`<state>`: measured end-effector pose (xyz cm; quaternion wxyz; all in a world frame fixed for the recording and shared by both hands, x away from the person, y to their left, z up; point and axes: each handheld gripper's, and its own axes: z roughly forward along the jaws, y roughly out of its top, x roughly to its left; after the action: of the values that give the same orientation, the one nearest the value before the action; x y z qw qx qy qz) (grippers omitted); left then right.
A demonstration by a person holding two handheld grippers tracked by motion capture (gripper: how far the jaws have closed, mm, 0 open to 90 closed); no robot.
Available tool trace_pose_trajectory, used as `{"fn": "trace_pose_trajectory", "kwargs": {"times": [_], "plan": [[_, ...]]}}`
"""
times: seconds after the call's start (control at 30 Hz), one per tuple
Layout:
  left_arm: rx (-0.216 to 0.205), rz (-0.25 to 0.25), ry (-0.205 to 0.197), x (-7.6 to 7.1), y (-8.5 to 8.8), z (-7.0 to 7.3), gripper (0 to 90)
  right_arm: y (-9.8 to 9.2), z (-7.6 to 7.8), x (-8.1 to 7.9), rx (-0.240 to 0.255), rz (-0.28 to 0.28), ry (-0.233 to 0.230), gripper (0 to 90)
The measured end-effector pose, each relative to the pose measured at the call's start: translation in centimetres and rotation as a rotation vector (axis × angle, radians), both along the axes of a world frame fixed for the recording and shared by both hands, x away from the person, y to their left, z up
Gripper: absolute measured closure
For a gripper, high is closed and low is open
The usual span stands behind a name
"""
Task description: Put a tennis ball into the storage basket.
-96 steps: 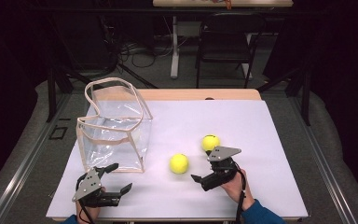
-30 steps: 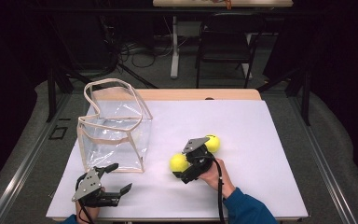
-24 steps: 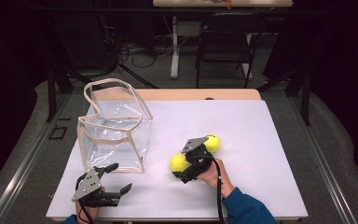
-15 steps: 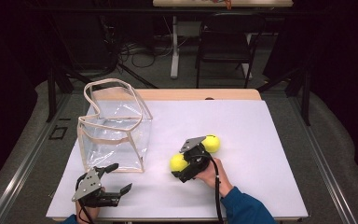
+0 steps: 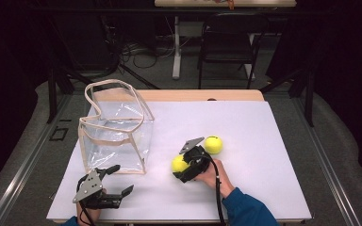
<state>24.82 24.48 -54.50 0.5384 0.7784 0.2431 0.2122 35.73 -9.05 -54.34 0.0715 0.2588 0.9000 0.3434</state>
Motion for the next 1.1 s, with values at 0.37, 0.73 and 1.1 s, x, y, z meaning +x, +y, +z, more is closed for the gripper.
{"fn": "trace_pose_trajectory", "kwargs": {"times": [0.37, 0.73, 1.1], "plan": [[0.000, 0.000, 0.000, -0.01, 0.01, 0.01, 16.1, 0.34, -0.47, 0.20, -0.039, 0.004, 0.026, 18.2], [0.002, 0.000, -0.001, -0.04, 0.06, 0.04, 16.1, 0.45, -0.41, 0.08, -0.026, 0.012, 0.039, 25.2], [0.001, 0.001, -0.005, -0.08, 0.03, 0.01, 16.1, 0.21, 0.08, -0.03, -0.008, 0.010, 0.007, 25.6]]}}
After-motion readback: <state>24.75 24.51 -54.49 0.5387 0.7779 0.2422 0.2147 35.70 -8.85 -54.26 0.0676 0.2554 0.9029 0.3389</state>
